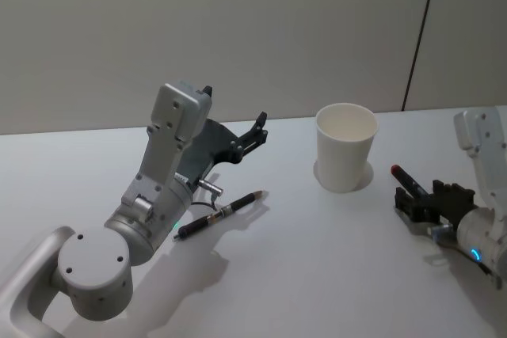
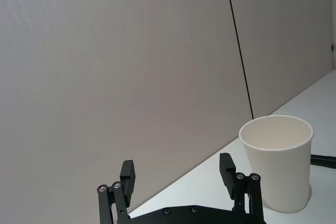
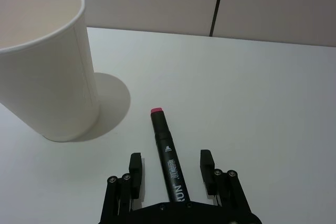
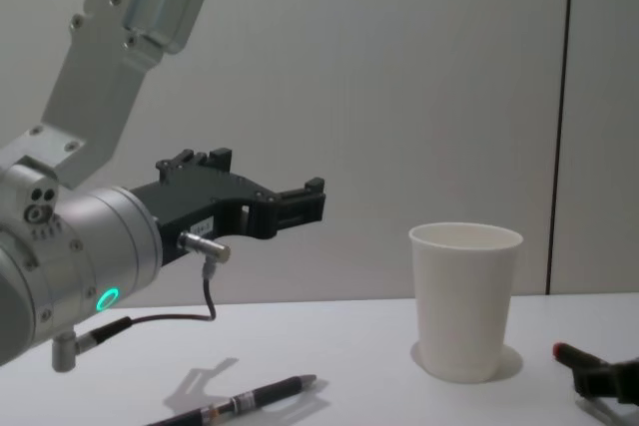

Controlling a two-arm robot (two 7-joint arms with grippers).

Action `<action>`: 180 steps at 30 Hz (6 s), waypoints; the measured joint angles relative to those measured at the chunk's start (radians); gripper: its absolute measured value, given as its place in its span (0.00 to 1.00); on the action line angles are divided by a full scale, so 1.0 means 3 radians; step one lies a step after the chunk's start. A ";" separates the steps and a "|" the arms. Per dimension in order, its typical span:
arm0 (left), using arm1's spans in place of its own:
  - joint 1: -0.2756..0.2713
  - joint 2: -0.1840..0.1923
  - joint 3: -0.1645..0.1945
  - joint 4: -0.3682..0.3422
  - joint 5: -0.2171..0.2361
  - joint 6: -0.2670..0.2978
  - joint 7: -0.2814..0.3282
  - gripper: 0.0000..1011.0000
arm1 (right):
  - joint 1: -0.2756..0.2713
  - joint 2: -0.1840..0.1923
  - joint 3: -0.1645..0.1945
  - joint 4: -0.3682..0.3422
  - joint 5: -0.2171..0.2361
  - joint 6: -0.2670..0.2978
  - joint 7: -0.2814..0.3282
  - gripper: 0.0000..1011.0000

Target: Place the pen into the pen holder.

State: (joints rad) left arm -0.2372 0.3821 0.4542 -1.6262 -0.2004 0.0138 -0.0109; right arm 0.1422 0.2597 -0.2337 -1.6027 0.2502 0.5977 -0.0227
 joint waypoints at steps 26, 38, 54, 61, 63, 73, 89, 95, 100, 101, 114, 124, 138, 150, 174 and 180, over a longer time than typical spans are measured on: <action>0.0000 0.0000 0.0000 0.0000 0.0000 0.0000 0.0000 0.99 | -0.0019 -0.0008 0.0007 -0.0004 -0.0020 -0.0084 0.0116 0.31; 0.0000 0.0000 0.0000 0.0000 0.0000 0.0000 0.0000 0.99 | -0.0026 -0.0012 0.0005 -0.0017 -0.0022 -0.0135 0.0188 0.17; 0.0000 0.0000 0.0000 0.0000 0.0000 0.0000 0.0000 0.99 | -0.0005 -0.0009 0.0063 -0.0005 0.0037 -0.0390 0.0209 0.17; 0.0000 0.0000 0.0000 0.0000 0.0000 0.0000 0.0000 0.99 | 0.0035 0.0011 0.0130 0.0001 0.0150 -0.0673 0.0290 0.17; 0.0000 0.0000 0.0000 0.0000 0.0000 0.0000 0.0000 0.99 | 0.0047 0.0016 0.0144 0.0001 0.0176 -0.0728 0.0315 0.17; 0.0000 0.0000 0.0000 0.0000 0.0000 0.0000 0.0000 0.99 | 0.0174 0.0036 0.0233 0.0021 0.0409 -0.1104 0.0578 0.17; 0.0000 0.0000 0.0000 0.0000 0.0000 0.0000 0.0000 0.99 | 0.0575 -0.0029 0.0282 0.0242 0.0705 -0.1575 0.1167 0.17; 0.0000 0.0000 0.0000 0.0000 0.0000 0.0000 0.0000 0.99 | 0.0689 -0.0060 0.0263 0.0339 0.0705 -0.1661 0.1302 0.17; 0.0000 0.0000 0.0000 0.0000 0.0000 0.0000 0.0000 0.99 | 0.0761 -0.0082 0.0237 0.0423 0.0643 -0.1718 0.1385 0.17; 0.0000 0.0000 0.0000 0.0000 0.0000 0.0000 0.0000 0.99 | 0.0769 -0.0085 0.0233 0.0434 0.0631 -0.1725 0.1394 0.17; 0.0000 0.0000 0.0000 0.0000 0.0000 0.0000 0.0000 0.99 | 0.0910 -0.0148 0.0143 0.0699 0.0356 -0.1959 0.1533 0.17; 0.0000 0.0000 0.0000 0.0000 0.0000 0.0000 0.0000 0.99 | 0.1034 -0.0227 0.0061 0.0961 0.0199 -0.2238 0.1654 0.17; 0.0000 0.0000 0.0000 0.0000 0.0000 0.0000 0.0000 0.99 | 0.1142 -0.0309 -0.0024 0.1272 0.0113 -0.2466 0.1760 0.17; 0.0000 0.0000 0.0000 0.0000 0.0000 0.0000 0.0000 0.99 | 0.1228 -0.0367 -0.0075 0.1527 0.0058 -0.2616 0.1805 0.17; 0.0000 0.0000 0.0000 0.0000 0.0000 0.0000 0.0000 0.99 | 0.1382 -0.0469 -0.0164 0.1905 -0.0016 -0.2829 0.1835 0.17; 0.0000 0.0000 0.0000 0.0000 0.0000 0.0000 0.0000 0.99 | 0.1391 -0.0476 -0.0172 0.1930 -0.0023 -0.2844 0.1833 0.21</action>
State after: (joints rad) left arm -0.2372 0.3821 0.4542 -1.6262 -0.2004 0.0138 -0.0109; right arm 0.5594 0.1170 -0.2854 -1.0235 0.2433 -0.2556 0.5273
